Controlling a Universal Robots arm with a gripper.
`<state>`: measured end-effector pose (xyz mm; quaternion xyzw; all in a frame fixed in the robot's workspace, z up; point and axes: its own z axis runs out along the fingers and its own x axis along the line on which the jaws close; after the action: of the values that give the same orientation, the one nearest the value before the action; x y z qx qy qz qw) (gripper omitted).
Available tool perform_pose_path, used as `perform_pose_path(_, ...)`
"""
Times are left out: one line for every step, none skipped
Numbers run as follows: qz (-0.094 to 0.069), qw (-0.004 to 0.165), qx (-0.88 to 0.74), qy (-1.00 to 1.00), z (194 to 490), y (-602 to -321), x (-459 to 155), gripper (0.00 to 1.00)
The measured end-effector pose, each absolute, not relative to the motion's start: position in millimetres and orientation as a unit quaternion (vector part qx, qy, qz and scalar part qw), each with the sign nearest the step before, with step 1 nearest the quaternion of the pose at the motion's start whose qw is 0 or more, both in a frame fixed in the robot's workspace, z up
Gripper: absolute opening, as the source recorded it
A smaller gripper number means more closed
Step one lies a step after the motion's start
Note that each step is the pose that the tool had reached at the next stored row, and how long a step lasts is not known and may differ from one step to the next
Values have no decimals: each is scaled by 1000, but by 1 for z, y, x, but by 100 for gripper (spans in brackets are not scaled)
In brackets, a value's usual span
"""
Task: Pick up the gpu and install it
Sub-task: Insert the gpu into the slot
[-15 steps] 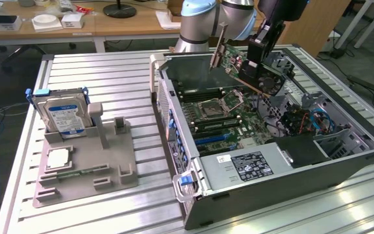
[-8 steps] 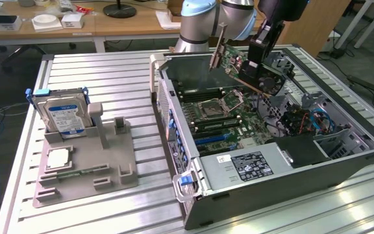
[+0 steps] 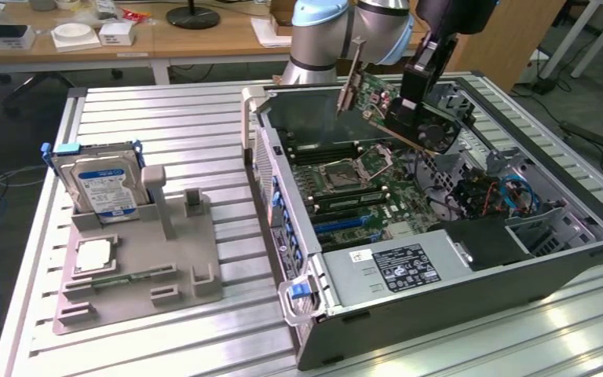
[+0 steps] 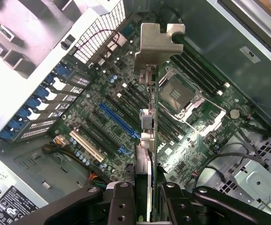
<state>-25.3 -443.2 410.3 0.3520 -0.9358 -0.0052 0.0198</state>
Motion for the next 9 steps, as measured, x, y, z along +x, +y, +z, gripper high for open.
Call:
perform_pose_path(-5,20,354,-935,410,-443,-25,26)
perform_pose_path(-5,20,355,-934,410,-443,-25,26)
perform_pose_path(-5,20,357,-934,410,-443,-25,26)
perform_pose_path(-5,20,359,-933,410,-443,-25,26)
perform_pose_path(-5,20,360,-933,410,-443,-25,26)
perform_pose_path(-5,20,362,-932,410,-443,-25,26)
perform_pose_path(-5,20,363,-931,410,-443,-25,26)
perform_pose_path(-5,20,365,-931,410,-443,-25,26)
perform_pose_path(-5,20,367,-930,410,-443,-25,26)
